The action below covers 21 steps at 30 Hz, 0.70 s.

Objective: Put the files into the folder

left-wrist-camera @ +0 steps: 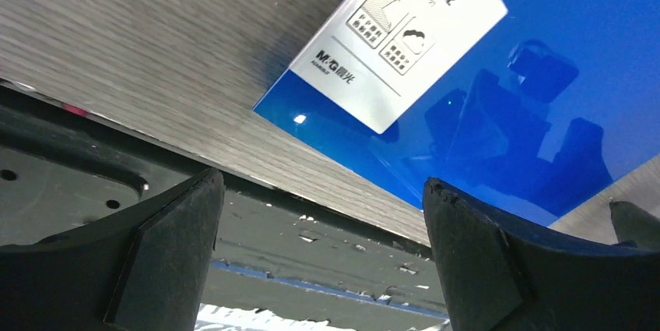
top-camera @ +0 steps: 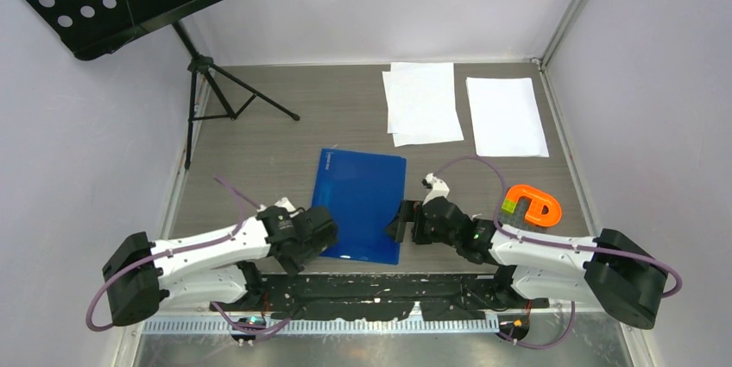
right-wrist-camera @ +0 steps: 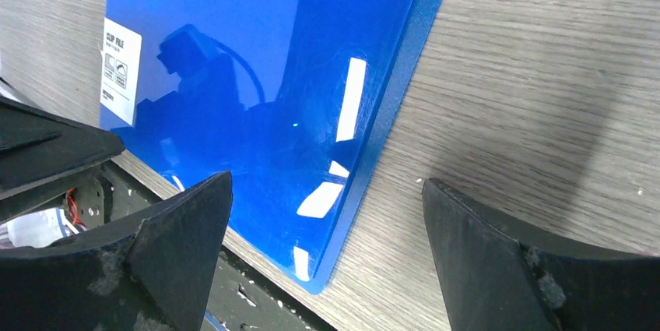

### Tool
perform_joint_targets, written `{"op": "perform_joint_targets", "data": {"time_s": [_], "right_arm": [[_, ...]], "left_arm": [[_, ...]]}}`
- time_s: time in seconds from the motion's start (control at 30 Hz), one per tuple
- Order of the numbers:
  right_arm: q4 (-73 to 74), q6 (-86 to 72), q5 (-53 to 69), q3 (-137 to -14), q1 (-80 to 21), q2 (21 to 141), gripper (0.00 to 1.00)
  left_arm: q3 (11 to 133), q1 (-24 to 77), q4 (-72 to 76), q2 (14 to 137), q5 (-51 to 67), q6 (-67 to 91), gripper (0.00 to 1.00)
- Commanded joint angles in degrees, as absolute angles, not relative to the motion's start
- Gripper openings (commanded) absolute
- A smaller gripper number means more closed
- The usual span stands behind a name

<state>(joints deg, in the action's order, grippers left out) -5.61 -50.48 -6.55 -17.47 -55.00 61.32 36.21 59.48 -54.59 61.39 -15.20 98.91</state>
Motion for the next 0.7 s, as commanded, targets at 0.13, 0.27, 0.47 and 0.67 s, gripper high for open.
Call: {"op": "perform_joint_targets", "data": {"time_s": [0.13, 0.27, 0.47, 0.67], "right_arm": [[-2.97, -47.57, -5.76, -19.02, -55.11, 59.48, 0.97], [-2.90, -47.22, -5.69, -18.24, -55.11, 59.05, 0.97], [-2.98, -46.97, -5.71, -17.52, -55.10, 58.22, 0.97], [-4.28, -46.99, -5.27, -16.91, -55.10, 59.13, 0.97]], "left_arm": [[28.78, 63.59, -39.49, 57.80, -20.24, 116.29, 0.92], [27.31, 64.11, -34.98, 57.81, -21.77, 118.17, 0.88], [23.41, 64.77, -29.31, 56.12, -23.63, 119.97, 0.80], [19.59, 65.48, -26.06, 52.61, -24.90, 121.37, 0.70]]}}
